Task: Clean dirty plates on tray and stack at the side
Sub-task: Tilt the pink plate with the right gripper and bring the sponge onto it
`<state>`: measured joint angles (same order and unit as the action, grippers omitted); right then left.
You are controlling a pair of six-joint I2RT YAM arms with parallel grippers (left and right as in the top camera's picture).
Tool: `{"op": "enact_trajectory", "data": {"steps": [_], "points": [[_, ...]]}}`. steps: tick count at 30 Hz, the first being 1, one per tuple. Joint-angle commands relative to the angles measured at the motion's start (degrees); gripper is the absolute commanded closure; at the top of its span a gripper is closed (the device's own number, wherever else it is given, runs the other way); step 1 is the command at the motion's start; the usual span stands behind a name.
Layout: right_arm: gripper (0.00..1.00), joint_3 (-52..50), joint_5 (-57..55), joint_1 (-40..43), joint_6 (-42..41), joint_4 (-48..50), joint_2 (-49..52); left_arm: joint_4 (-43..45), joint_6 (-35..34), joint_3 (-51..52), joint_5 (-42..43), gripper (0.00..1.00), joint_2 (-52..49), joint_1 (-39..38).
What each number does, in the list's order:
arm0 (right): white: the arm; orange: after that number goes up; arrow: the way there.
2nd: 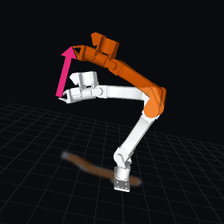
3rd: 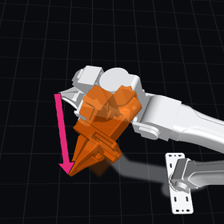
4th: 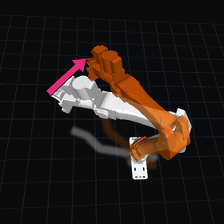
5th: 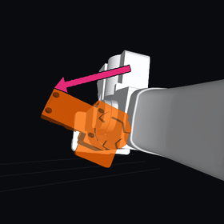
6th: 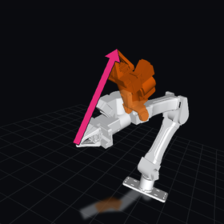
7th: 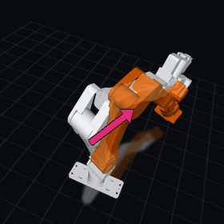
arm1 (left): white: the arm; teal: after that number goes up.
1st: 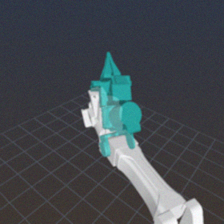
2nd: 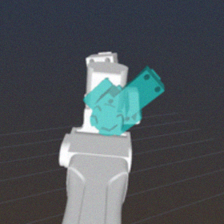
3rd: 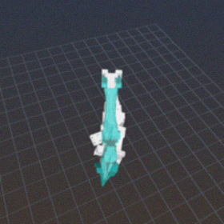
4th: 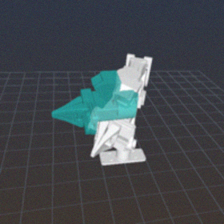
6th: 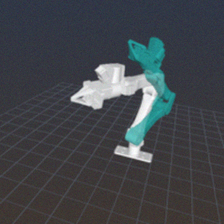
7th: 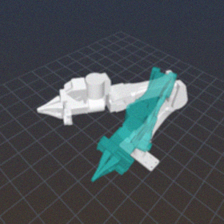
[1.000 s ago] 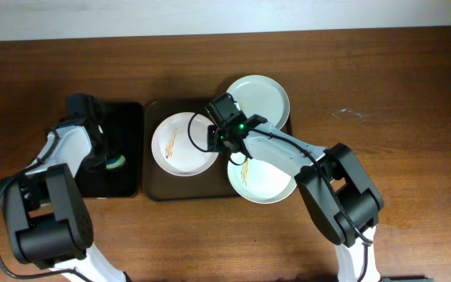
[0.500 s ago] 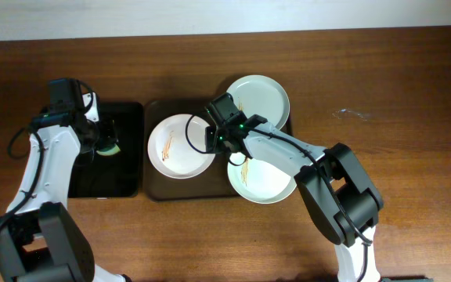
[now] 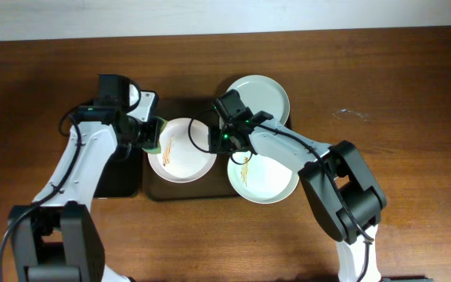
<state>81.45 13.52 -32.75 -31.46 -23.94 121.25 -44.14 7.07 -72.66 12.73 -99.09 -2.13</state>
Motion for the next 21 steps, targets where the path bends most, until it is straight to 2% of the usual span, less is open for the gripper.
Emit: {"op": "enact_trajectory", "data": {"steps": [1, 5, 13, 16, 17, 19, 21], "points": [[0.96, 0.37, 1.27, 0.15, 0.13, 0.48, 1.05, 0.98, 1.40, -0.13, -1.20, 0.99, -5.27, -2.40], [0.96, 0.37, 1.22, 0.17, 0.13, 0.42, 1.05, 2.84, -3.65, -0.13, -7.15, 1.00, -10.32, -4.63], [0.96, 0.37, 1.09, 0.17, 0.13, 1.05, 1.05, 3.87, -16.87, 0.42, -8.22, 0.99, -17.40, -4.90], [0.96, 0.37, 1.09, 0.15, 0.13, 1.03, 1.05, 4.68, -16.57, 0.39, -2.25, 0.99, -18.23, -5.77], [0.96, 0.37, 1.09, 0.15, 0.13, 1.05, 1.05, 5.81, -13.49, 0.13, 2.93, 0.99, -18.21, -6.36], [0.96, 0.37, 1.09, 0.15, 0.11, 1.07, 1.05, 7.37, -11.30, 0.11, 7.56, 0.99, -18.21, -6.73], [0.96, 0.37, 1.09, 0.17, 0.11, 1.05, 1.05, 8.48, -11.30, 0.11, 8.50, 0.99, -18.21, -6.82]]}}
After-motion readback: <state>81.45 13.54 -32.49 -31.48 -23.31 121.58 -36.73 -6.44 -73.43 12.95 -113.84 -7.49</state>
